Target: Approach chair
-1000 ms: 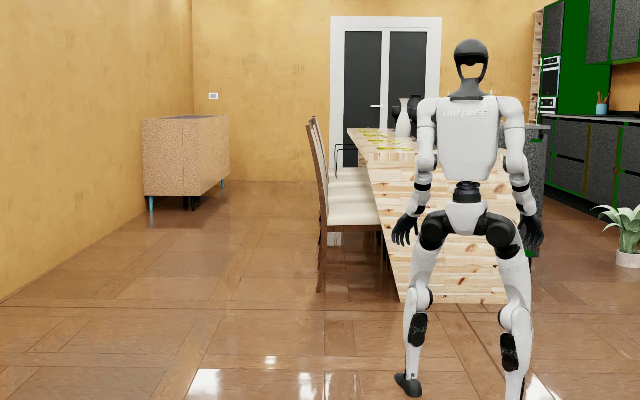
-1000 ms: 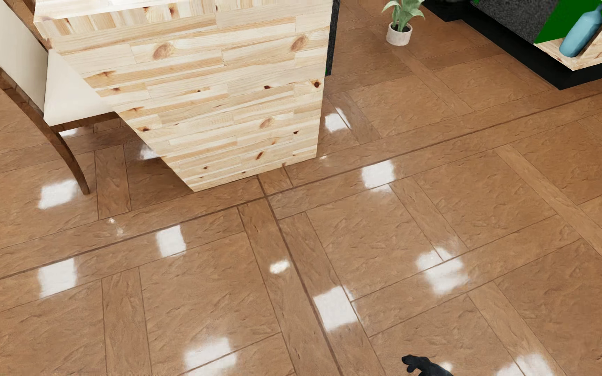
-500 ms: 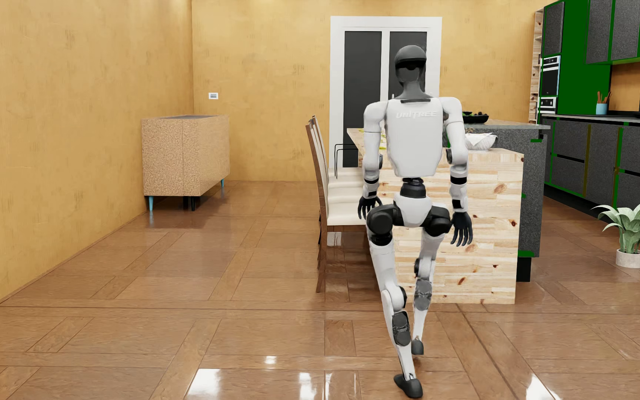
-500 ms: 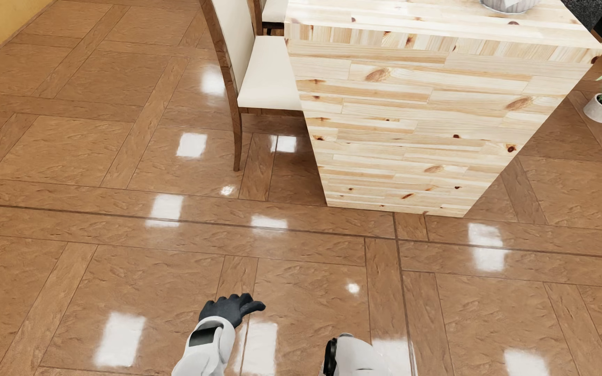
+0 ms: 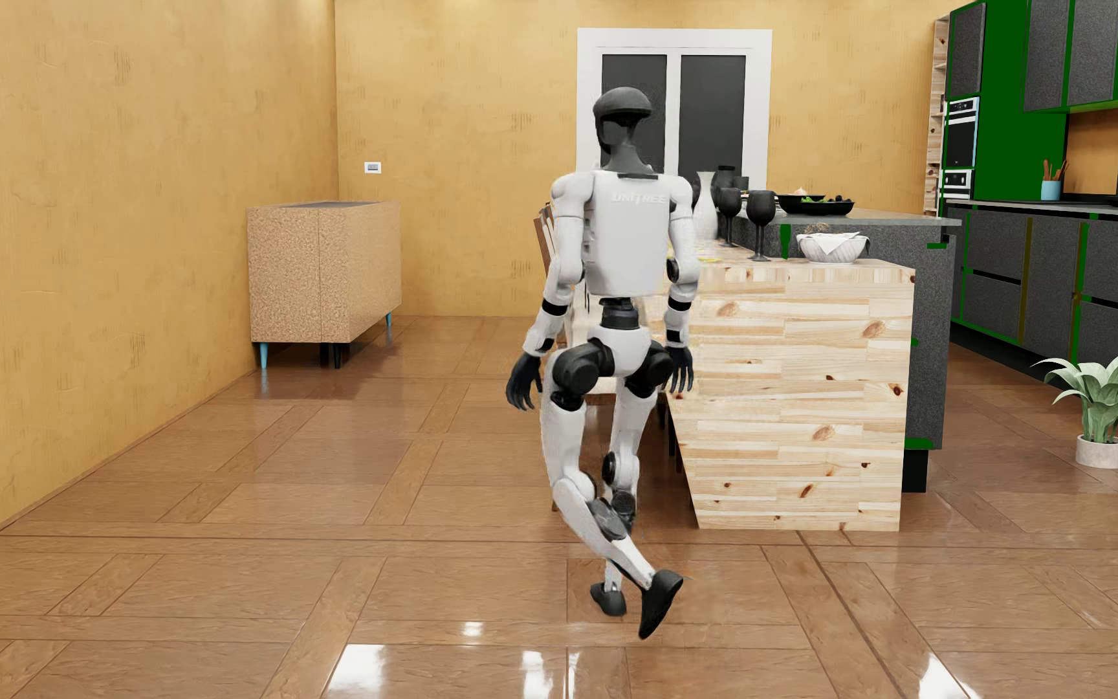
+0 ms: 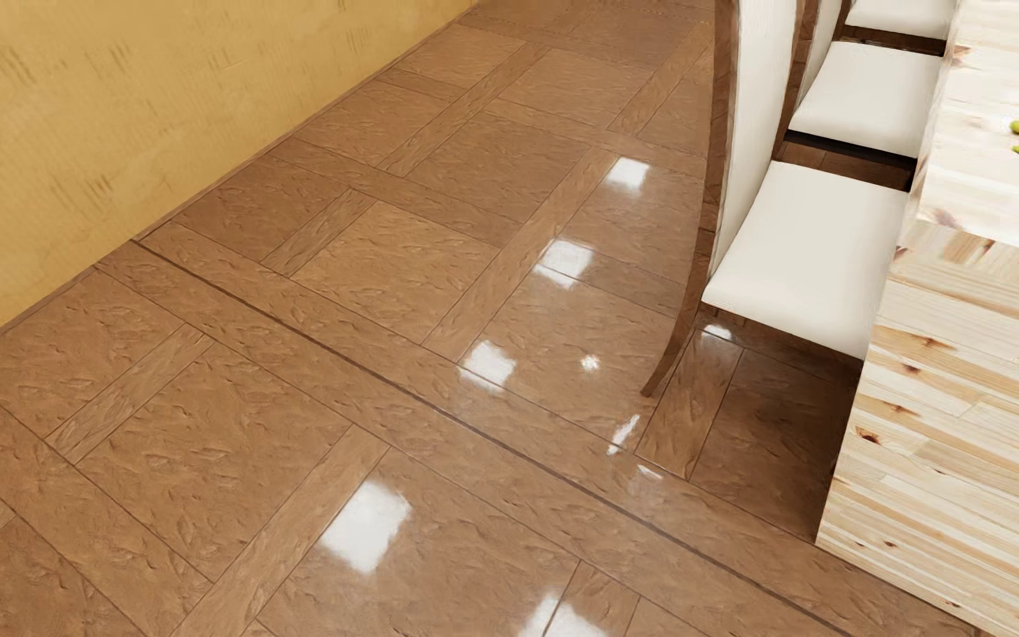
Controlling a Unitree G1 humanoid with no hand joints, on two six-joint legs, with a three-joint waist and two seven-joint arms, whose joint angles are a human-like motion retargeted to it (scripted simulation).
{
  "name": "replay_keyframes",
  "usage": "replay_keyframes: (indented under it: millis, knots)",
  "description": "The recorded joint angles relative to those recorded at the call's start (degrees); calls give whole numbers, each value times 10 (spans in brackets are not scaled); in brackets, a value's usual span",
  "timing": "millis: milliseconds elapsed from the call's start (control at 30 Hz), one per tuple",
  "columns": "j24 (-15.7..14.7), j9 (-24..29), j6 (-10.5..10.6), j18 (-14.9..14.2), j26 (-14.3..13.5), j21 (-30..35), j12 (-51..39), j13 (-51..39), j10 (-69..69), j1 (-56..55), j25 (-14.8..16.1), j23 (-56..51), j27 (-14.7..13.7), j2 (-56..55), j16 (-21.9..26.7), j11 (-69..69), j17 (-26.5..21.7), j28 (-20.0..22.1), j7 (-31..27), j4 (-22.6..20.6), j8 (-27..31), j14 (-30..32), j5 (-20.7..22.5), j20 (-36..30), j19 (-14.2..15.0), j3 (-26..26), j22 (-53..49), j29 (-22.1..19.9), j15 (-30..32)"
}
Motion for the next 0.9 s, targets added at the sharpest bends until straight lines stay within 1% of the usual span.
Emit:
replay_keyframes:
  millis: [33,67,100,133,167,200,233,267,300,333,367,400,433,467,500,533,567,600,633,667,700,733,767,800,833,867,900]
  knots:
    - [10,0,5,17,-3,16,18,-13,24,-39,-12,-5,-18,26,17,-12,-4,-5,26,54,0,-11,5,7,11,7,-2,2,-8]
    - [8,1,10,42,-2,29,37,-30,24,-74,-22,-16,-38,50,27,-24,-5,-5,41,99,5,-23,11,24,22,16,-12,4,-16]
    - [-3,1,14,55,-3,45,55,-43,1,-106,-28,-34,-59,71,31,-33,-6,-3,47,133,14,-37,18,48,34,26,-24,5,-25]
    - [-20,1,16,58,-2,59,73,-55,-41,-133,-27,-58,-73,89,31,-39,-6,0,51,160,28,-45,23,79,45,37,-39,6,-34]
    - [-36,0,18,70,4,72,90,-69,-105,-152,-22,-83,-84,102,24,-45,-6,7,63,184,46,-42,26,110,54,48,-54,6,-42]
    - [-51,-1,20,78,7,84,106,-82,-182,-166,-13,-105,-89,112,12,-49,-6,14,71,198,69,-34,27,139,63,60,-68,8,-48]
    - [-62,-2,20,77,13,95,119,-94,-260,-183,-4,-122,-88,122,-4,-53,-4,21,52,192,95,-22,27,162,73,71,-79,9,-52]
    - [-69,-3,19,69,14,106,128,-107,-330,-199,4,-134,-85,129,-21,-57,-1,25,13,178,122,-21,25,177,83,82,-87,11,-56]
    - [-67,-4,17,59,8,119,135,-116,-388,-213,6,-143,-80,135,-34,-58,0,20,-27,166,151,-18,22,178,94,89,-87,12,-60]
    - [-50,-4,15,35,-5,133,138,-121,-436,-221,7,-151,-78,140,-38,-57,3,8,-57,164,179,-14,19,165,105,94,-85,12,-65]
    - [-29,-4,13,-8,-15,146,140,-122,-474,-226,9,-153,-80,145,-38,-54,8,6,-82,172,210,3,17,154,117,95,-86,11,-75]
    - [-5,-4,11,-11,-20,158,137,-118,-502,-225,14,-154,-80,150,-34,-49,12,7,-121,184,244,28,14,144,131,96,-84,14,-92]
    - [6,-5,9,13,-20,169,132,-112,-511,-218,18,-150,-78,150,-30,-36,12,12,-171,197,284,48,8,145,143,95,-83,19,-116]
    - [5,-5,7,-22,-20,180,124,-104,-494,-206,21,-143,-78,146,-23,-12,8,12,-218,207,326,84,3,151,159,92,-80,22,-139]
    - [6,-5,7,-64,-18,185,109,-94,-443,-204,20,-133,-75,141,-13,11,-4,14,-202,206,365,65,-6,153,174,83,-71,23,-152]
    - [13,-2,5,-66,-12,175,86,-80,-381,-208,21,-121,-69,137,-5,28,-19,12,-179,207,401,18,-17,152,180,72,-57,21,-145]
    - [23,3,0,-66,0,135,54,-57,-325,-217,32,-104,-48,128,0,60,-26,11,-158,199,429,-20,-32,156,178,62,-40,-3,-119]
    - [34,6,-5,-66,15,70,17,-30,-306,-210,52,-76,-9,120,7,82,-10,8,-142,188,439,-42,-46,161,158,55,-31,-52,-74]
    - [44,8,-9,-57,39,-6,-34,-5,-314,-194,89,-48,33,103,12,98,21,4,-123,179,437,-50,-56,165,127,53,-25,-108,-18]
    - [51,8,-12,-45,36,-71,-71,4,-337,-172,132,-6,76,82,29,113,45,3,-98,177,421,-49,-68,168,99,55,-40,-143,30]
    - [41,7,-15,-34,28,-102,-102,11,-365,-151,157,35,101,60,44,120,51,20,-71,179,390,-44,-78,181,84,58,-69,-146,43]
    - [19,5,-18,-25,4,-75,-125,22,-390,-135,136,78,113,41,59,124,38,41,-47,181,359,-37,-83,194,88,59,-104,-94,28]
    - [-17,3,-21,-16,-22,-14,-146,39,-409,-123,84,107,87,27,73,122,16,53,-26,183,324,-33,-84,207,100,60,-137,-25,24]
    - [-48,3,-26,-9,-56,48,-165,58,-417,-117,24,119,37,19,95,112,-10,54,-9,183,278,-33,-88,206,114,60,-166,42,23]
    - [-61,2,-32,-3,-84,83,-183,76,-418,-113,-20,113,0,18,124,86,-25,47,6,182,235,-37,-86,196,123,60,-189,89,38]
    - [-53,1,-39,3,-103,88,-203,93,-422,-107,-41,97,-21,28,154,48,-24,37,21,180,163,-39,-97,180,141,61,-208,109,76]
    - [-37,0,-48,8,-111,68,-222,107,-425,-100,-36,79,-25,52,178,25,-12,31,38,175,49,-42,-134,165,128,64,-221,111,74]
